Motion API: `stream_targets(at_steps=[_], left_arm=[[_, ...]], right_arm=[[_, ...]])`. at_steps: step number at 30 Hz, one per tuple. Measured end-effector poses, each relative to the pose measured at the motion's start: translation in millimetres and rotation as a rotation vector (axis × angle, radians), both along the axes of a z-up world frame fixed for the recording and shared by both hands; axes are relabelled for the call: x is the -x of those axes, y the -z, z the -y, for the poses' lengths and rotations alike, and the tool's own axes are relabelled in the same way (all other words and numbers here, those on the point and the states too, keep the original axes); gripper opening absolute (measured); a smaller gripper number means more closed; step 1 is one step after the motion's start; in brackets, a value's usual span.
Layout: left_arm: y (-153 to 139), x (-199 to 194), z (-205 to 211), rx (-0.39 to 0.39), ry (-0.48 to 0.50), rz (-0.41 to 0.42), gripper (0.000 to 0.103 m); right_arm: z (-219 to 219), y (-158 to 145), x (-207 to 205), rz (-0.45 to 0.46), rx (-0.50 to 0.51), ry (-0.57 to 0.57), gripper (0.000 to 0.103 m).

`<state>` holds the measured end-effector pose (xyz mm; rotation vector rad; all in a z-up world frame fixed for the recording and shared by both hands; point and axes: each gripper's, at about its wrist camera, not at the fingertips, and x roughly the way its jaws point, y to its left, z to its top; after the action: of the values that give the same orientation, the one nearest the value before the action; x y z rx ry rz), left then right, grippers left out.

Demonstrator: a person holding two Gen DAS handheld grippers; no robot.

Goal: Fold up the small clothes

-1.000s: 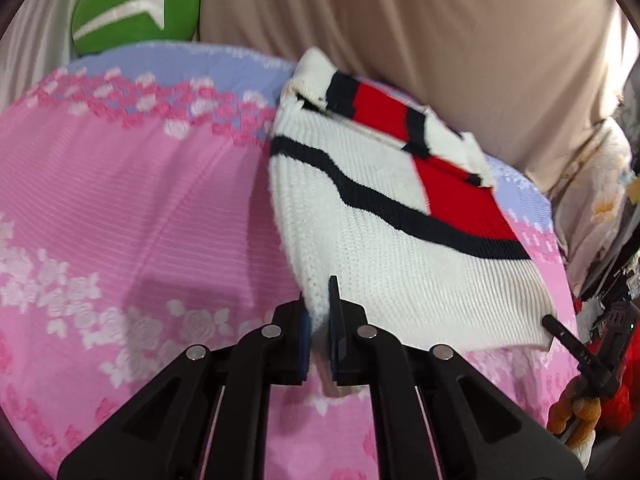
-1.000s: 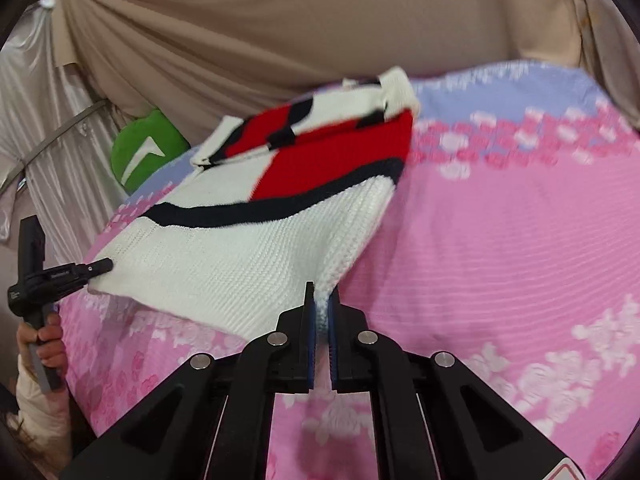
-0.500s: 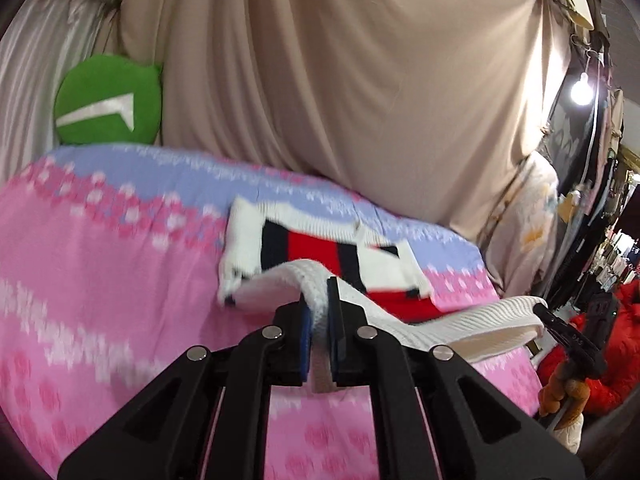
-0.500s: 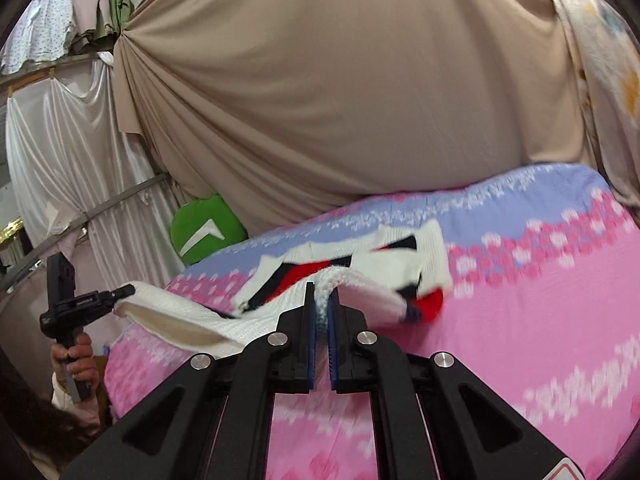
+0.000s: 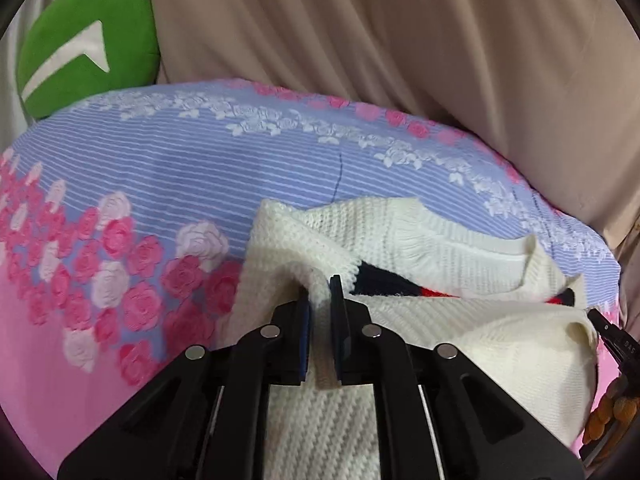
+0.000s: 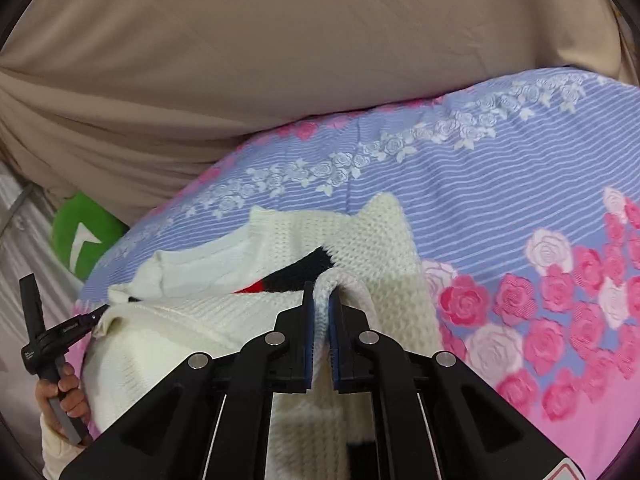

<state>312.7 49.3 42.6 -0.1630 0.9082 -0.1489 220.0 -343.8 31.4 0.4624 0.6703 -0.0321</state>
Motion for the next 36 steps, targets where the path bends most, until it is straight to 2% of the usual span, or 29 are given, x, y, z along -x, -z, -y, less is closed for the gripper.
stream_targets(at_steps=[1,3,4,5,7,9,10,11,12,15,18,19,20,21,22,23,25,27,29,31,32,33,34,36], left_arm=[[1.7,-1.3,-1.6,0.009,0.001,0.012,0.011],[-4.2,1.0,-11.3,0.052,0.006,0.037,0.016],[-10.0,5.0,-16.2,0.066,0.001,0.050,0.026],[-18.6,9.6,-19.8,0.073,-0.010,0.078,0.048],[-44.6,32.5,-30.8,0.068,-0.027,0.188,0.070],[-62.1,55.5,-36.5,0.059,0.004,0.230,0.074],[-64.8,62.5,-38.9,0.047,0.023,0.202,0.074],[-65.6,70.1,-40.3,0.046,0.067,0.099,0.074],[-62.0,78.9,-41.3,0.029,0.093,0.062,0.074],[-39.2,106.8,-39.3,-0.012,0.137,-0.039,0.074],[-12.0,125.7,-36.2,-0.032,0.163,-0.105,0.073],[-3.3,128.7,-33.7,-0.030,0.175,-0.132,0.062],[2.2,130.9,-30.5,-0.030,0.187,-0.154,0.040],[5.3,132.5,-29.4,-0.037,0.182,-0.172,0.030],[3.1,132.9,-29.8,-0.035,0.171,-0.160,0.014],[-2.9,134.4,-32.5,-0.018,0.165,-0.154,0.012],[-20.3,140.2,-41.8,-0.007,0.158,-0.119,0.011],[-29.3,145.4,-51.4,-0.019,0.149,-0.098,0.011],[-22.2,145.3,-56.3,-0.036,0.148,-0.117,0.012],[1.9,140.3,-54.8,-0.052,0.160,-0.178,0.013],[10.1,140.2,-51.6,-0.070,0.161,-0.178,0.015],[6.5,145.7,-47.4,-0.109,0.156,-0.125,0.016],[-0.6,149.0,-45.1,-0.112,0.157,-0.103,0.016],[-20.8,151.4,-46.5,-0.048,0.167,-0.060,0.017]], right_arm=[[1.6,-0.6,1.0,0.026,-0.020,0.000,0.009],[7.5,-9.3,14.4,0.135,-0.074,0.002,0.013],[8.2,-14.4,21.3,0.164,-0.073,0.007,0.023],[8.2,-19.0,29.2,0.186,-0.053,0.025,0.040],[4.3,-25.8,46.6,0.196,0.007,0.037,0.057],[-0.3,-23.0,58.6,0.157,0.036,-0.007,0.057],[-5.0,-18.4,66.8,0.131,0.050,-0.032,0.057],[-9.4,-13.9,73.1,0.112,0.067,-0.045,0.058],[-15.1,-7.5,80.9,0.084,0.093,-0.057,0.059],[-30.0,10.8,97.4,0.009,0.160,-0.051,0.060],[-40.2,24.0,107.8,-0.038,0.159,-0.066,0.061],[-44.2,26.4,107.5,-0.049,0.176,-0.071,0.051],[-48.0,27.9,106.3,-0.062,0.191,-0.088,0.016],[-49.2,27.0,105.9,-0.072,0.192,-0.093,0.009],[-47.7,21.0,110.8,-0.052,0.173,-0.088,0.009],[-44.9,9.0,120.3,-0.001,0.143,-0.087,0.008],[-37.3,-10.9,142.1,0.070,0.133,-0.060,0.008],[-24.4,-15.3,157.4,0.085,0.128,-0.032,0.008],[-11.7,3.3,156.3,0.020,0.129,-0.003,0.008],[-9.4,37.7,143.2,-0.100,0.128,-0.025,0.008],[-12.4,49.3,140.7,-0.132,0.131,-0.038,0.009],[-16.2,49.5,143.4,-0.113,0.148,-0.032,0.010],[-19.1,42.4,145.9,-0.088,0.160,-0.033,0.012],[-22.4,15.2,150.7,0.002,0.181,-0.023,0.016]])
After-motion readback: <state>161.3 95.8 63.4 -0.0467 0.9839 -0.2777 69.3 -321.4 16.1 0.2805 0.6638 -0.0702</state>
